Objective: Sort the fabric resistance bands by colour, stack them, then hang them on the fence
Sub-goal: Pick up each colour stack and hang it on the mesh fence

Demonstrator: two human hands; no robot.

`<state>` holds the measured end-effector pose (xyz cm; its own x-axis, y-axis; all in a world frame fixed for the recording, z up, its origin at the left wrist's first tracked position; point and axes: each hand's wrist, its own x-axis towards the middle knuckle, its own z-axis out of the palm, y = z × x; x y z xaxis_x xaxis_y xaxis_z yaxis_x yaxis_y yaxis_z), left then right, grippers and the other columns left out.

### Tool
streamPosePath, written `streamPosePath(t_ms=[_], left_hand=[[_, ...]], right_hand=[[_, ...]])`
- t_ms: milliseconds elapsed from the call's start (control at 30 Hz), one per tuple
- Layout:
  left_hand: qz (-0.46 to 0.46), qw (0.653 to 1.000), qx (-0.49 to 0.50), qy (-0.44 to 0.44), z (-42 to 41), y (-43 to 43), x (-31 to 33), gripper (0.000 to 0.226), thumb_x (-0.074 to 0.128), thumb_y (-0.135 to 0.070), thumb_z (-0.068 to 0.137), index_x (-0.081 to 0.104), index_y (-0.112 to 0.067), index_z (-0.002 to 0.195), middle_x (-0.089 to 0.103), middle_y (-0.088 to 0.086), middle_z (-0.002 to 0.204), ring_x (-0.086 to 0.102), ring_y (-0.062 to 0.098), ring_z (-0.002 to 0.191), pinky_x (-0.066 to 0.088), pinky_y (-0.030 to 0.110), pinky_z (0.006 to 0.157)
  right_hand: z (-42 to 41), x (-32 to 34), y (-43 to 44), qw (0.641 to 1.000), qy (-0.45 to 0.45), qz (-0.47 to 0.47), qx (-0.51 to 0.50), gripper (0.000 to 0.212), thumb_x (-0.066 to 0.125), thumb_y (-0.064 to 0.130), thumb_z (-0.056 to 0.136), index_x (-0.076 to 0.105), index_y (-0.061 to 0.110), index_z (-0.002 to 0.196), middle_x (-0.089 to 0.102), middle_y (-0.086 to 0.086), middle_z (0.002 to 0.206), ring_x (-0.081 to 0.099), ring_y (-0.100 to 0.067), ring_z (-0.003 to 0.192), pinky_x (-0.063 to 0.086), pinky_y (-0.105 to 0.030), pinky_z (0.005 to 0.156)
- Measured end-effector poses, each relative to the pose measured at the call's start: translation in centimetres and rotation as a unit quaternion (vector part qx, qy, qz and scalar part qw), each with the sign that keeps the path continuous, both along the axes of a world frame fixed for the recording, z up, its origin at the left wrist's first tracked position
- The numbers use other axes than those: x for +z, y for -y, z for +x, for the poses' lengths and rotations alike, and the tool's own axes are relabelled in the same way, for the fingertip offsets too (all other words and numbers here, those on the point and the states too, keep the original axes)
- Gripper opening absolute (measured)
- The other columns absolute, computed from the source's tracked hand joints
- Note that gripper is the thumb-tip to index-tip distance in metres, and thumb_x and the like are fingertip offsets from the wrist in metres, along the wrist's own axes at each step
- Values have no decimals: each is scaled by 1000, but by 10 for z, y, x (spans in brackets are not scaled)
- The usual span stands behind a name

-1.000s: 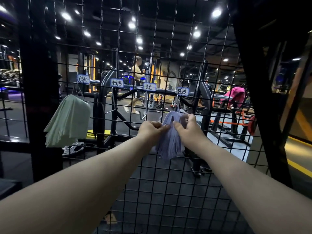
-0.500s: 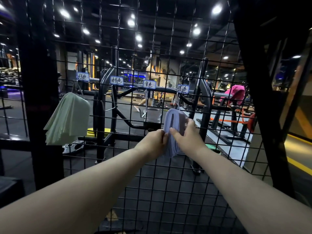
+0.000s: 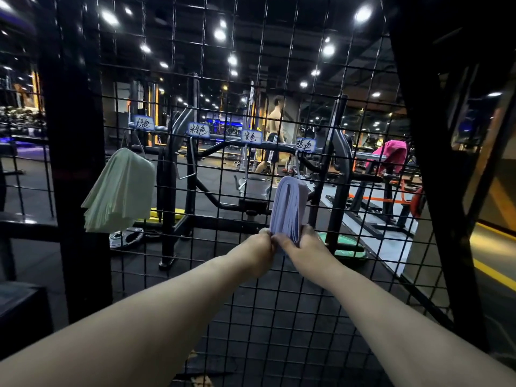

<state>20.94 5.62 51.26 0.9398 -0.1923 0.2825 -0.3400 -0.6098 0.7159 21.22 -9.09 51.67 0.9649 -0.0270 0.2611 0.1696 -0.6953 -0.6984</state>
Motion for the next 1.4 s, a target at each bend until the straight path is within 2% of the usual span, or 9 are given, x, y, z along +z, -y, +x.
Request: streamPosePath(t_ms=[33,133,300,500,700,1000,1133,1267,1400], left_hand=[[47,999,-8,23,3,-3,-4,39,27,-5,102,54,-1,130,61,19,127,60,28,106,45,15,85],[-108,992,26,60,12,-7,6,34,27,-27,103,60,-16,102,65,13,103,62,31,92,52,40,84],[-84,978,94,169,22,-10,51,34,37,-38,104,59,-20,86,60,9,91,60,25,81,49,36,74],[-227,968,77,70,32,0,76,23,57,-31,99,75,-18,99,74,3,90,69,29,90,57,38,84],[-305,950,23,68,32,3,76,27,61,-36,96,76,-16,87,75,2,81,71,27,86,59,42,82],[-329,944,28,16,32,7,83,15,66,-26,94,75,-13,94,72,2,85,66,19,86,57,39,91],[-322,946,23,11,30,4,71,17,67,-31,93,75,-15,91,74,1,84,69,19,86,59,37,84],[-260,965,44,-5,26,2,40,24,60,-34,97,75,-16,93,69,-6,69,63,9,63,51,24,59],[-172,984,46,-5,22,-4,10,25,58,-33,98,77,-18,94,69,-7,68,61,11,61,52,30,65]], right_hand=[[-3,2,0,1000,2,2,-2,85,48,86,68,47,26,127,60,2,116,60,-22,106,52,-44,93],[-12,16,1,997,52,21,-43,80,43,83,75,47,23,129,56,0,119,57,-23,110,49,-43,94],[-13,49,0,981,180,37,-55,53,48,60,94,45,27,135,45,-3,129,52,-22,112,47,-40,92],[-2,70,-3,971,228,59,-46,36,53,47,97,55,27,126,52,-7,121,56,-20,100,46,-32,87],[8,74,2,971,230,51,-41,19,55,46,96,59,29,101,62,-3,110,60,-14,93,50,-31,81],[9,75,-1,970,233,55,-35,14,60,42,95,58,29,93,62,-3,103,58,-12,84,39,-21,64],[7,71,-5,973,217,66,-40,14,56,40,97,55,26,102,59,-4,111,56,-16,90,39,-26,74],[-2,51,-8,982,175,64,-30,43,51,40,99,41,20,136,58,-4,123,58,-23,108,46,-33,87],[-14,33,-8,991,124,46,-36,39,48,42,101,42,17,129,59,-4,116,58,-21,96,48,-36,81]])
